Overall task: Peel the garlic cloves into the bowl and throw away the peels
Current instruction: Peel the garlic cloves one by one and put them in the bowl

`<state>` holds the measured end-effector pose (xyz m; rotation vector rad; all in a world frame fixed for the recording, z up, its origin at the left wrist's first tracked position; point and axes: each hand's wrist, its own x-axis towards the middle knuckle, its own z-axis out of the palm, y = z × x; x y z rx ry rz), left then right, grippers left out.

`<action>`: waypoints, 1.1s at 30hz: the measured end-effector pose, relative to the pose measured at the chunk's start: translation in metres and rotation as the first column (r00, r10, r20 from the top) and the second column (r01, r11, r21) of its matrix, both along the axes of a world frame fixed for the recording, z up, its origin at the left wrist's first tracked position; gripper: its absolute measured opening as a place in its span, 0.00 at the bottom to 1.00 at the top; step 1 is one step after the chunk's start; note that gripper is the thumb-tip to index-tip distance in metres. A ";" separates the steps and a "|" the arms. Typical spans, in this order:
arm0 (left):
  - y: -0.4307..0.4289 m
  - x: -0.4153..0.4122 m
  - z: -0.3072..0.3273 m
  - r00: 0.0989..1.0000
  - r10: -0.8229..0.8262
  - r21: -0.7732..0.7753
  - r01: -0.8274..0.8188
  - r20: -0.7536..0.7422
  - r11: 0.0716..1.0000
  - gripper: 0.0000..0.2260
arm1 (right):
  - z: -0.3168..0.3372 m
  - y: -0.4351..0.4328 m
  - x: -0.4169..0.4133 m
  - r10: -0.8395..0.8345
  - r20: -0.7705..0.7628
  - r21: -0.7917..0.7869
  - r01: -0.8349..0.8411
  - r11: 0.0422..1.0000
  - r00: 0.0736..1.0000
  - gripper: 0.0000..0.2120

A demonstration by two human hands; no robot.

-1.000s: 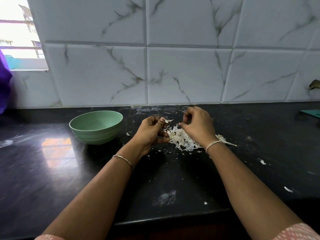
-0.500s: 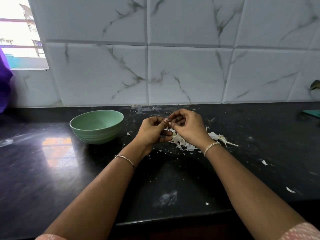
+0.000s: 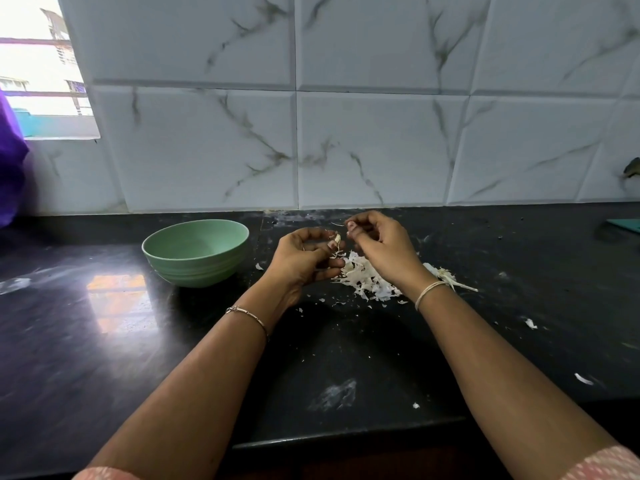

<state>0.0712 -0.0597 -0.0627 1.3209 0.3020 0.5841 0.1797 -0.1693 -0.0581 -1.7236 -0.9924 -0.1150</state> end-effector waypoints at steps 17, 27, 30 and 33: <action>-0.002 0.003 -0.006 1.000 0.025 0.153 -0.022 -0.015 0.988 0.05 | -0.001 0.002 -0.007 0.091 -0.217 0.137 -0.062 0.989 0.972 0.02; -0.003 0.005 -0.007 1.000 0.017 0.150 -0.015 -0.016 0.989 0.07 | 0.000 0.002 -0.010 0.118 -0.225 0.146 -0.086 0.986 0.967 0.01; -0.004 0.005 -0.007 1.000 0.025 0.160 -0.022 -0.015 0.987 0.07 | -0.001 0.003 -0.011 0.113 -0.234 0.161 -0.076 0.984 0.966 0.01; -0.007 0.006 -0.007 0.999 0.032 0.175 -0.028 -0.020 0.984 0.07 | -0.002 0.005 -0.011 0.097 -0.233 0.171 -0.057 0.984 0.968 0.02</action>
